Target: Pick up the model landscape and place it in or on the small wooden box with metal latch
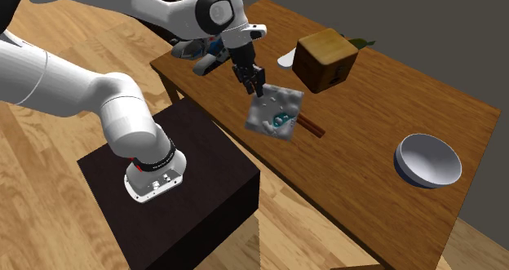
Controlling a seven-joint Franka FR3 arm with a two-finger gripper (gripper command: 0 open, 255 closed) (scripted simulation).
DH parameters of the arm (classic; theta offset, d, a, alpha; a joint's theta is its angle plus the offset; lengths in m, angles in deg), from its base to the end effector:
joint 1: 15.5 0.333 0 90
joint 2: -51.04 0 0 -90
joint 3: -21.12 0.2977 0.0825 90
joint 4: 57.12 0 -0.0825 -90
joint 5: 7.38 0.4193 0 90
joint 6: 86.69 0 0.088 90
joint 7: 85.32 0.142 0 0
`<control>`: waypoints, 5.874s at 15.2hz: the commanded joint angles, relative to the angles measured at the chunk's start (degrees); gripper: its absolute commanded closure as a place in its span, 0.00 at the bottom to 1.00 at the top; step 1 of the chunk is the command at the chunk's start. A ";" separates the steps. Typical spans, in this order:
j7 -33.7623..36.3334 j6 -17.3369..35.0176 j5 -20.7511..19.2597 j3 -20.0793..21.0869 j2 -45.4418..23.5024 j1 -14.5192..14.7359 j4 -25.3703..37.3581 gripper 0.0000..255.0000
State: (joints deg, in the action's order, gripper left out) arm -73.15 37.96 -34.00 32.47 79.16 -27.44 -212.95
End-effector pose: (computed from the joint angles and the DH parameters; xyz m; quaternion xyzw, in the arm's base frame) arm 0.3977 -0.0462 0.3020 0.9723 0.0162 -0.0155 0.2326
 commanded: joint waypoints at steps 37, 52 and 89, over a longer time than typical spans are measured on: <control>-7.00 -21.76 2.45 2.27 -13.72 -0.26 35.81 1.00; -5.50 -36.12 -6.51 4.73 -52.98 4.85 85.95 1.00; -3.61 -36.58 -8.63 4.07 -64.07 8.60 96.45 0.00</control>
State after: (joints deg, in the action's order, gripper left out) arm -76.50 3.29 -42.58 36.50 15.64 -19.71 -118.82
